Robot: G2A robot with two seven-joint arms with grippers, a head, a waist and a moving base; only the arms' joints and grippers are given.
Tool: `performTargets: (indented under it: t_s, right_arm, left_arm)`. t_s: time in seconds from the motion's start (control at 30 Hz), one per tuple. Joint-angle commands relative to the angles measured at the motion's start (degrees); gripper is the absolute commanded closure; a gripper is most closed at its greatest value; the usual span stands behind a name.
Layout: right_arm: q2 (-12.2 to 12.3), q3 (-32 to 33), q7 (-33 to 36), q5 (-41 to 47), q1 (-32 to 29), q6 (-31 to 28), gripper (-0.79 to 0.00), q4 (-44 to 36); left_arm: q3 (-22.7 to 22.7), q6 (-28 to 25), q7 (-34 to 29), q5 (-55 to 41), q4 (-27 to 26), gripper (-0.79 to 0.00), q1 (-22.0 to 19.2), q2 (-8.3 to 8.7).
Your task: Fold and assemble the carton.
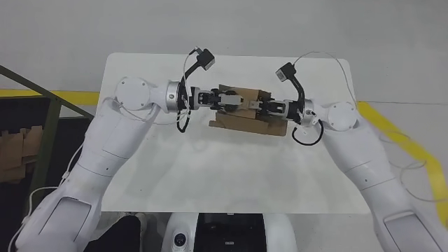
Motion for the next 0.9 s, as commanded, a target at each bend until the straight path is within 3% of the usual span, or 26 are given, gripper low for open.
performTargets:
  t_s: [0.0, 0.33, 0.87]
  right_arm:
    - [0.1, 0.4, 0.3, 0.6, -0.2, -0.2, 0.0, 0.1]
    - [0.6, 2.4, 1.7, 1.7, -1.4, -0.5, 0.0, -0.5]
    - [0.6, 1.4, 4.8, 1.1, -3.4, -0.1, 0.0, -4.7]
  left_arm:
    - [-0.7, -0.3, 0.2, -0.7, 0.1, -0.785, 0.5, 0.13]
    - [-3.8, -0.6, 2.1, -2.5, 1.1, -0.785, 2.3, 0.68]
    - [-3.3, -1.3, 6.2, 0.0, 2.8, -0.785, 1.6, 0.45]
